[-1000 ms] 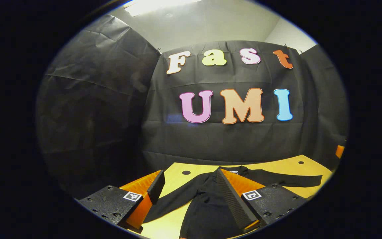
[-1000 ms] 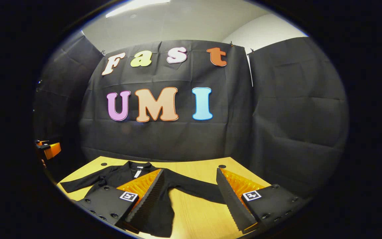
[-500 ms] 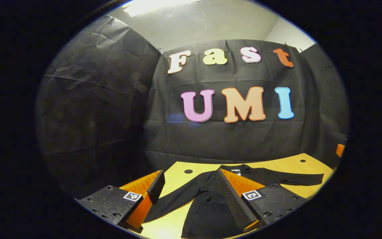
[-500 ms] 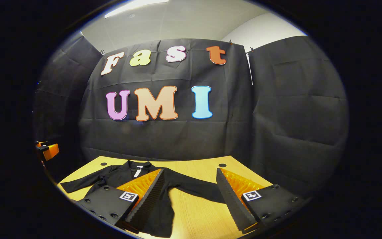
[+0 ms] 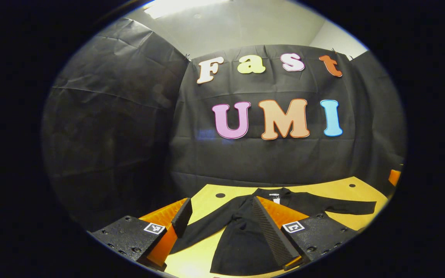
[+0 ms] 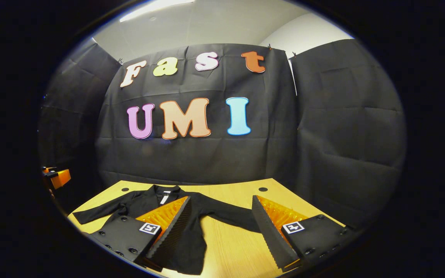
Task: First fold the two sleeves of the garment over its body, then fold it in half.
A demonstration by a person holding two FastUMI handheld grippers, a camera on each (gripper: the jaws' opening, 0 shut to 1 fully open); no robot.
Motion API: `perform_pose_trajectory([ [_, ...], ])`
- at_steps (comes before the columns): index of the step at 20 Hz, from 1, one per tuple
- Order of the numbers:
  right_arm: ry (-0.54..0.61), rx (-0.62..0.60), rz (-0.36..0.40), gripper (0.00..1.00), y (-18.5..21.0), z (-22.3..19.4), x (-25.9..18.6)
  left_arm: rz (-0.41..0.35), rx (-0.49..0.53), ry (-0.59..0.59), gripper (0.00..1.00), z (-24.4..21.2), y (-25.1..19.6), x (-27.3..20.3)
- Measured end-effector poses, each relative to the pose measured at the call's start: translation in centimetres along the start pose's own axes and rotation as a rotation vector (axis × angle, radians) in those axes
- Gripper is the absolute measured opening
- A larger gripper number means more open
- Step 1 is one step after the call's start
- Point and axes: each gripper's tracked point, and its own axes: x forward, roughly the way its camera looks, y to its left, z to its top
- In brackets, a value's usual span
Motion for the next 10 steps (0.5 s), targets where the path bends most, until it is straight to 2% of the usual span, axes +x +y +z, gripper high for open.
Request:
perform_pose_trajectory([
  [10, 0.010, -0.012, 0.004, 0.98, -0.93, -0.04, 0.33, 0.017, 0.007, 0.012, 0.96, -0.36, 0.41, -0.32],
])
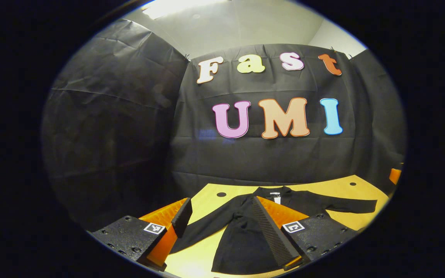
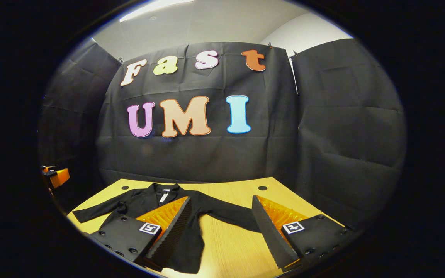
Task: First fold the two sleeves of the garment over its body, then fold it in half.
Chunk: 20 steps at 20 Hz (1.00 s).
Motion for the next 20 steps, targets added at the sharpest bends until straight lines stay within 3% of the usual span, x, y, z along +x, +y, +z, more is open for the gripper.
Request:
perform_pose_trajectory([
  [13, 0.004, 0.032, -0.042, 0.98, -3.8, 0.2, 2.6, 0.028, -0.022, 0.033, 0.96, -1.2, -0.2, 0.3],
  [20, 0.054, 0.001, -0.085, 1.00, -8.0, -0.6, 7.4, 0.098, -0.034, 0.052, 0.96, -1.7, 1.3, 0.4],
])
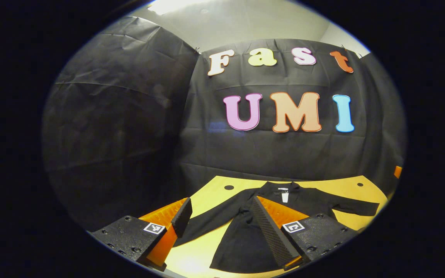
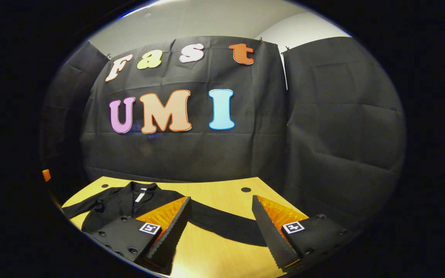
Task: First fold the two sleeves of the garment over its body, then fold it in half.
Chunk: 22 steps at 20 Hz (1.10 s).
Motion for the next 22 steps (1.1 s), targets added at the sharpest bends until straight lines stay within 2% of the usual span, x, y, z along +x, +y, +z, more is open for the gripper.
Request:
perform_pose_trajectory([
  [7, 0.146, 0.071, -0.057, 0.99, -3.6, -5.1, 8.0, 0.060, 0.050, 0.021, 0.96, -0.7, 1.8, -0.2],
  [12, 0.310, 0.116, -0.095, 0.99, -6.5, -10.3, 13.9, 0.111, 0.007, 0.077, 0.92, -2.1, 2.5, -0.2],
  [13, 0.343, 0.128, -0.102, 0.99, -7.1, -11.6, 14.7, 0.119, 0.014, 0.082, 0.96, -2.4, 2.6, -0.4],
  [16, 0.437, 0.147, -0.132, 1.00, -8.9, -14.9, 16.1, 0.142, 0.049, 0.097, 0.96, -2.7, 3.0, -0.5],
  [19, 0.511, 0.110, -0.171, 1.00, -10.3, -17.7, 16.8, 0.151, 0.054, 0.116, 0.96, -3.1, 2.7, -0.4],
  [21, 0.552, 0.104, -0.168, 1.00, -10.0, -19.0, 17.0, 0.147, 0.058, 0.117, 0.94, -2.8, 2.2, -0.3],
  [22, 0.569, 0.099, -0.171, 1.00, -10.0, -19.5, 17.1, 0.145, 0.068, 0.114, 0.96, -2.6, 2.0, -0.3],
])
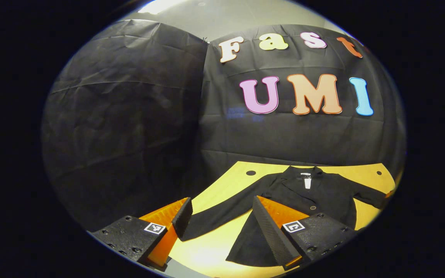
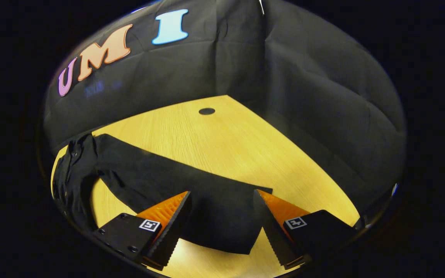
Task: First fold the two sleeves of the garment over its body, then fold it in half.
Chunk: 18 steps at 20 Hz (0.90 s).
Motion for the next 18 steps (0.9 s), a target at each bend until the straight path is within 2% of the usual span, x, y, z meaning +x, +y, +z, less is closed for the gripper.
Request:
perform_pose_trajectory([
  [2, 0.013, 0.001, 0.002, 1.00, 0.2, -0.6, 0.3, -0.003, 0.023, -0.003, 0.99, 0.0, -0.3, 0.0],
  [3, 0.020, 0.004, 0.005, 1.00, 0.5, -0.9, 0.4, -0.006, 0.026, -0.005, 0.94, 0.1, -0.3, 0.1],
  [5, 0.056, -0.003, 0.009, 1.00, 0.6, -1.9, 0.6, -0.018, 0.015, 0.006, 0.94, -0.3, -0.7, 0.1],
  [13, 0.051, -0.003, 0.028, 0.99, 1.0, -1.8, 0.5, -0.036, -0.011, 0.033, 0.94, -1.2, -1.1, 0.2],
  [14, 0.050, -0.001, 0.034, 0.94, 1.3, -1.7, 0.5, -0.038, -0.014, 0.032, 0.94, -1.1, -1.1, 0.2],
  [16, 0.045, -0.007, 0.046, 0.69, 1.5, -2.0, 0.5, -0.040, -0.022, 0.035, 0.94, -1.2, -1.2, 0.2],
  [17, 0.047, -0.007, 0.055, 0.66, 1.6, -2.3, 0.3, -0.046, -0.029, 0.041, 0.94, -1.4, -1.5, 0.2],
  [18, 0.045, -0.001, 0.067, 0.49, 1.9, -2.3, 0.1, -0.054, -0.035, 0.044, 0.91, -1.4, -1.8, 0.1],
])
